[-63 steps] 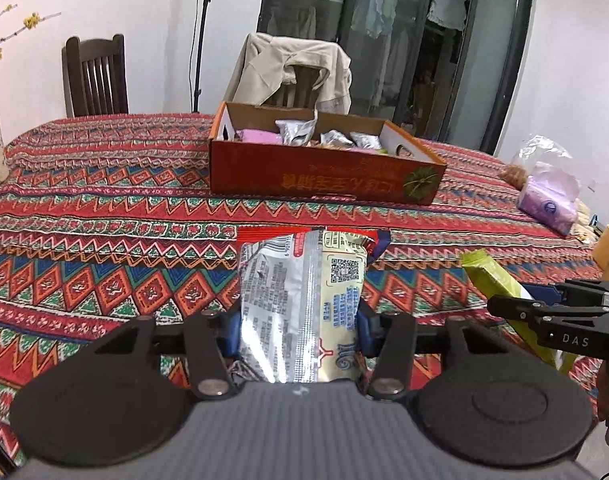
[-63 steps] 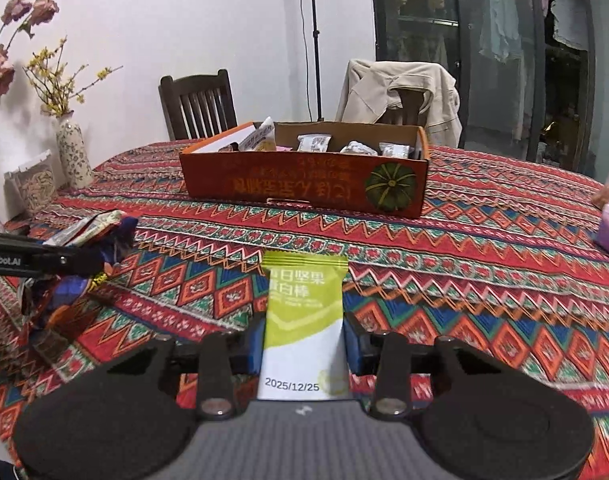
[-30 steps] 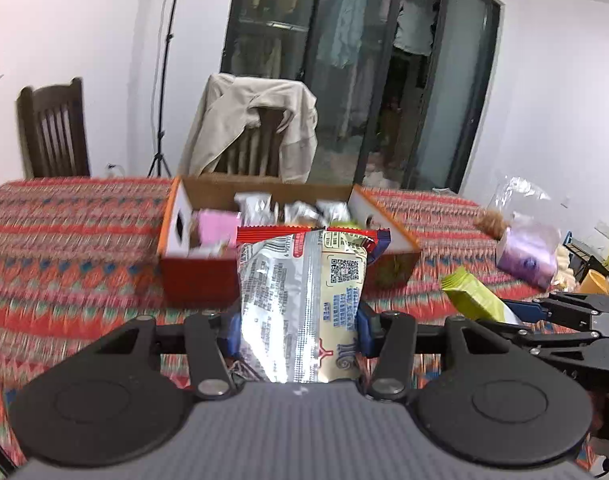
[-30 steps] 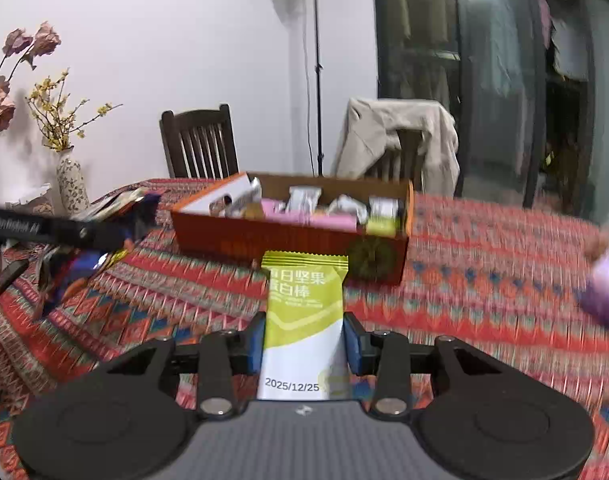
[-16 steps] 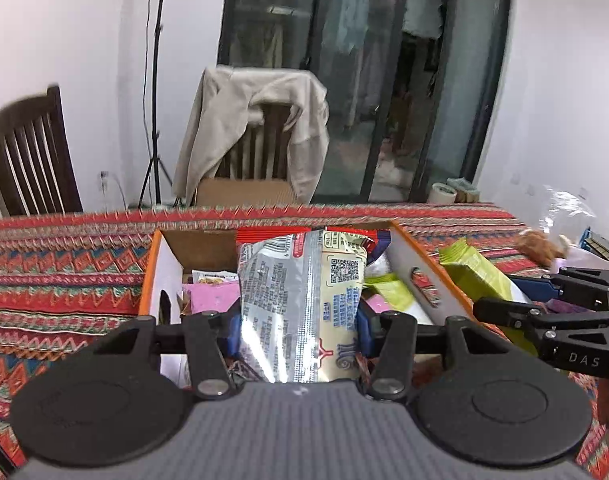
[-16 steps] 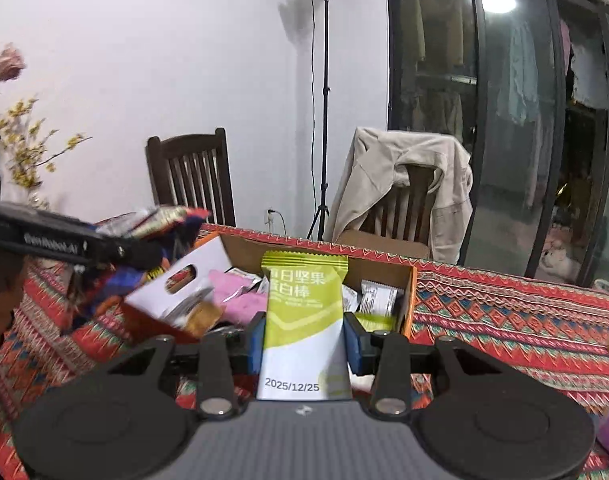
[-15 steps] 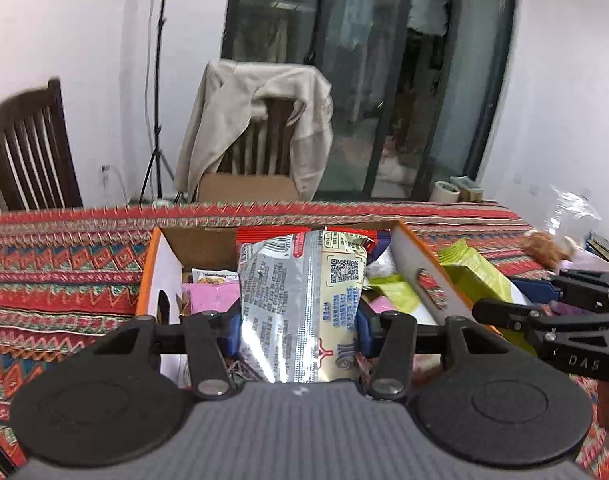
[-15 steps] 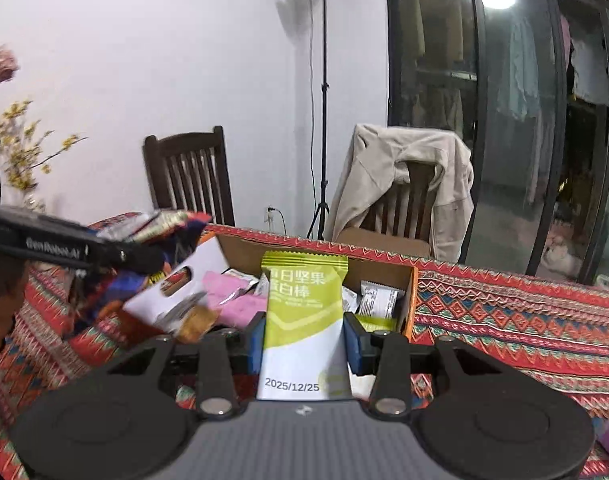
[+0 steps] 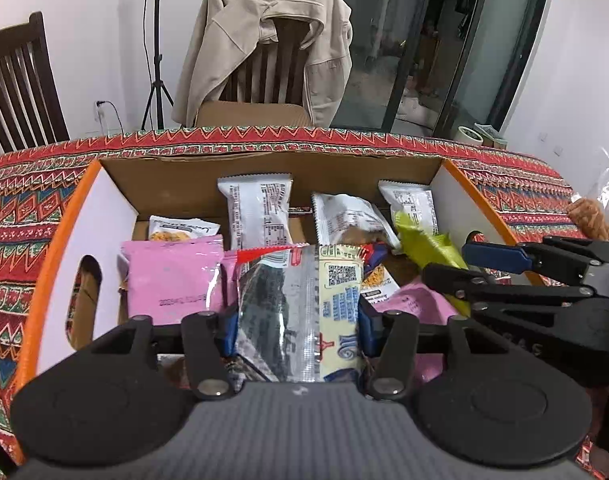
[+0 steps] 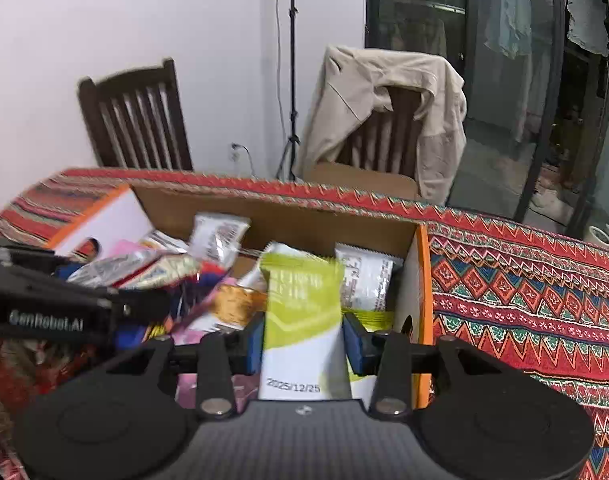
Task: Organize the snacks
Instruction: 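Carry both bars into the box and open both tools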
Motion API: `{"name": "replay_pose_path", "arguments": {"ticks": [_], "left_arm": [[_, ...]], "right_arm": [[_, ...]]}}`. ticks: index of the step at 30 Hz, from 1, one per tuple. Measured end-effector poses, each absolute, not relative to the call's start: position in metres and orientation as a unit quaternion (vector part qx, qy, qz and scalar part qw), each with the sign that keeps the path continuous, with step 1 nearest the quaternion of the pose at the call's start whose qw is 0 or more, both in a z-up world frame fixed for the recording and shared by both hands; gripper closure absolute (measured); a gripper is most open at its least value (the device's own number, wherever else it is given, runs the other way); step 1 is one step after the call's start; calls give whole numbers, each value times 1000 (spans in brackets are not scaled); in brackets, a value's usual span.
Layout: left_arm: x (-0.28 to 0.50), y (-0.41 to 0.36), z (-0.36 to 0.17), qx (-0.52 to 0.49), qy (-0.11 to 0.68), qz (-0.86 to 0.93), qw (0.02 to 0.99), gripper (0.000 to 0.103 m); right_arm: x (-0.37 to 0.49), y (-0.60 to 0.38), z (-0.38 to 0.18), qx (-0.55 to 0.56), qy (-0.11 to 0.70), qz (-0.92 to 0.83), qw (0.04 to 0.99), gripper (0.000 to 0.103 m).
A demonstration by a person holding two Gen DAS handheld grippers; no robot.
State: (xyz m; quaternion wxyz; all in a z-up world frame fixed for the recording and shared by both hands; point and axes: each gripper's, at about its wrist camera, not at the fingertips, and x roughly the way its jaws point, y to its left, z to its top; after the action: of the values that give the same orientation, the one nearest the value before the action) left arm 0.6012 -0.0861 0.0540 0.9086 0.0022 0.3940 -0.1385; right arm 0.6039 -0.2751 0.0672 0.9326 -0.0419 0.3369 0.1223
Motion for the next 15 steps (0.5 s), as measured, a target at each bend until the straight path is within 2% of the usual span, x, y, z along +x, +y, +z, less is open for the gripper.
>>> {"name": "replay_pose_path", "arguments": {"ticks": [1,3,7,15], "left_arm": [[602,-88,53,7,393,-138,909,44],[600,-89,51,6,394,-134,909,40],[598,-89,53,7,390,-131,911,23],[565,-90,86,24,354,-144,924,15]], "right_arm": [[606,-274,65,-43,340,122,931,61],[607,-273,62,-42,340,124,931,52],[605,-273,63,-48,336,117,933,52],[584,-279,91,-43,312,115,942,43]]}}
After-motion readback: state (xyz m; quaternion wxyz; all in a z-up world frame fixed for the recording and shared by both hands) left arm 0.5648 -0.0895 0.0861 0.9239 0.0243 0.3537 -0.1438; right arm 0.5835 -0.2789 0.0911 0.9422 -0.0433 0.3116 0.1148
